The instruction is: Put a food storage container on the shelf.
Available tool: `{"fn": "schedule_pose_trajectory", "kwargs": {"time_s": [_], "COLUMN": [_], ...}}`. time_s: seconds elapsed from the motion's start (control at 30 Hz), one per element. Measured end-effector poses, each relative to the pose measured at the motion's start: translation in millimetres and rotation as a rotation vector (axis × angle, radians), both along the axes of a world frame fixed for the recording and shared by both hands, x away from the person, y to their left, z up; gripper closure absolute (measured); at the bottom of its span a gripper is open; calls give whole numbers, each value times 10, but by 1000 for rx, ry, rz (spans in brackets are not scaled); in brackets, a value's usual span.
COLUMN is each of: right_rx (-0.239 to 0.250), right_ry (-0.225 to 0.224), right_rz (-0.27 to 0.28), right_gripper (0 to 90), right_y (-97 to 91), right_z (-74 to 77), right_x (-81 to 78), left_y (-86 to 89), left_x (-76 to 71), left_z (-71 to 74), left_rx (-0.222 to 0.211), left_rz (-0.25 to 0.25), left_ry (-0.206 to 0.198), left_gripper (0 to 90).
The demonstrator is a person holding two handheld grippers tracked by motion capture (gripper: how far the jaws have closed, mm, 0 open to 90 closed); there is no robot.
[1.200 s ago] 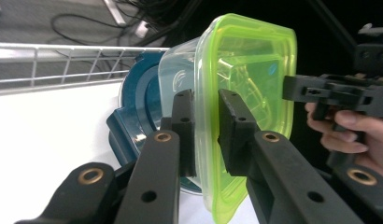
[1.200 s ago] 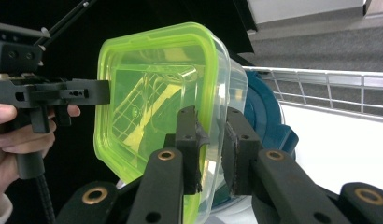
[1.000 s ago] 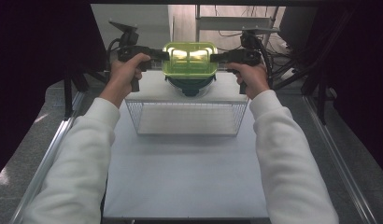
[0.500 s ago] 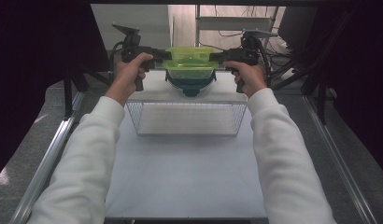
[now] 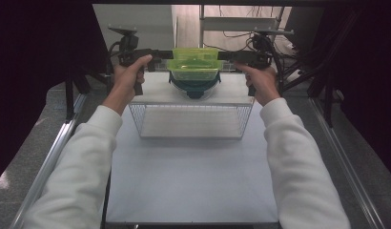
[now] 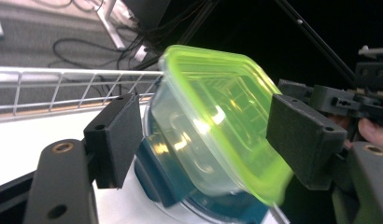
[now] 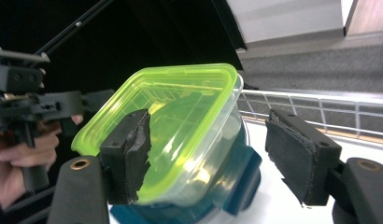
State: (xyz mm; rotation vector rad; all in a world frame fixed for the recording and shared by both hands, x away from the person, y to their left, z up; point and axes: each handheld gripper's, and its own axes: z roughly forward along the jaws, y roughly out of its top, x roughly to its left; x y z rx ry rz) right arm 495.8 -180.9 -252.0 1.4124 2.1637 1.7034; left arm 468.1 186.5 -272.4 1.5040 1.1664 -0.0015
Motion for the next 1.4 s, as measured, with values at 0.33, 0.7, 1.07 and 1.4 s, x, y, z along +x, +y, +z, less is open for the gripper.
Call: {"fn": "schedule_pose_trajectory", "kwargs": {"time_s": [0.33, 0.7, 1.07, 1.4], "right_rx": [-37, -166, -252, -290], "right_ry": [-105, -205, -208, -118], "right_rz": [54, 92, 124, 100], "right_gripper": [281, 278, 268, 257], "right_y": [-345, -557, -646, -910], "right_z": [11, -265, -1012, -1705], "right_x": [-455, -1179, -1796, -2005], "left_y": [92, 185, 95, 18], "left_x": [-494, -1315, -1965, -2075], "left_z": [23, -330, -1192, -1756], "left_rx": [111, 154, 252, 342], "left_rz": [-35, -50, -82, -77], "left_ry": [-109, -195, -128, -47], "left_gripper": [205, 178, 182, 183]}}
